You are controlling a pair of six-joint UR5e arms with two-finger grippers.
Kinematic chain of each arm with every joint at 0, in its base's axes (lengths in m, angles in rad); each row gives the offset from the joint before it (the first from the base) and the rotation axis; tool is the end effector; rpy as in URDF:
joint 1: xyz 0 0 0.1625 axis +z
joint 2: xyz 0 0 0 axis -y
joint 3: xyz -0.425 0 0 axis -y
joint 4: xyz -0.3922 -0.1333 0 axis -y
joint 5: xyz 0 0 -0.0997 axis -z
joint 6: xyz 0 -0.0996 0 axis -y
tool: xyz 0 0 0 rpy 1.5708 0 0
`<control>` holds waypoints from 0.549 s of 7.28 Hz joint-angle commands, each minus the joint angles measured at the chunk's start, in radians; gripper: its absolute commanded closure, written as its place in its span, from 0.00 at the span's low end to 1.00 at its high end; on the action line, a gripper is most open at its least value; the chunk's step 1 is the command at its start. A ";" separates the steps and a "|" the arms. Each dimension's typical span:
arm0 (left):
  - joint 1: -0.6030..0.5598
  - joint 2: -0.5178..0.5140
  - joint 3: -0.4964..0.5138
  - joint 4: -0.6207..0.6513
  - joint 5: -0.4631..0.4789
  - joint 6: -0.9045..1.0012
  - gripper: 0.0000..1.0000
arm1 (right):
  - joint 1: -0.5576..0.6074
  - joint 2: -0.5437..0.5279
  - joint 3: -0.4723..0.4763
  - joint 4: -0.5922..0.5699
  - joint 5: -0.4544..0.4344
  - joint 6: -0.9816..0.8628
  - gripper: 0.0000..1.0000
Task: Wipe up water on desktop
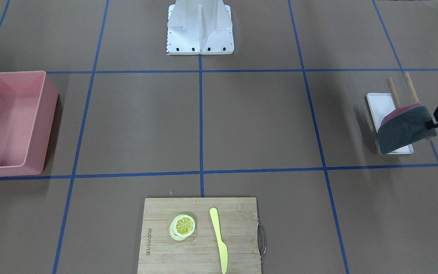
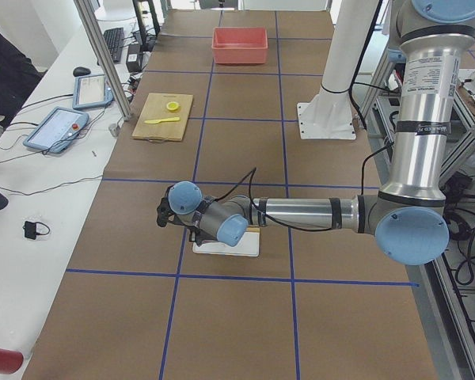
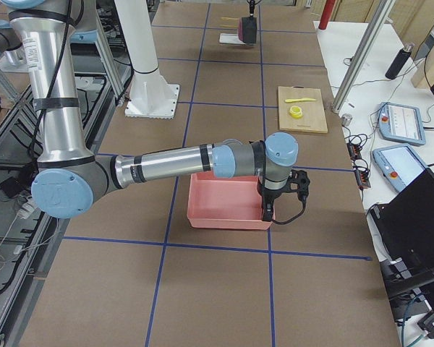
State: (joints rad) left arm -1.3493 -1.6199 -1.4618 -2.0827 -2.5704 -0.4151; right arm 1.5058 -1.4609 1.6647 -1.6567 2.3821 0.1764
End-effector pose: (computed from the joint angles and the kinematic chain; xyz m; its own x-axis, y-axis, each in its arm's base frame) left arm 0.0672 -0.5236 0.6154 0.4885 0.0828 -0.8686 -0.0007 0.9955 0.0945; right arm 0.0260 -0.5406 0.5619 0.6823 0.0461 0.7296 -0.0561 0.9984 -0.0106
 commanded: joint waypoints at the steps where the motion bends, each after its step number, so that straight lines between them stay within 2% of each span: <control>1: -0.010 -0.005 -0.005 0.007 -0.115 -0.001 1.00 | 0.001 0.001 0.000 0.000 0.008 -0.001 0.00; 4: -0.070 -0.005 -0.014 0.010 -0.143 -0.001 1.00 | -0.001 0.002 -0.002 0.002 0.014 -0.001 0.00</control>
State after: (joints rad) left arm -1.3996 -1.6243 -1.4729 -2.0753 -2.6967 -0.4157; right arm 1.5051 -1.4599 1.6634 -1.6564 2.3950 0.1749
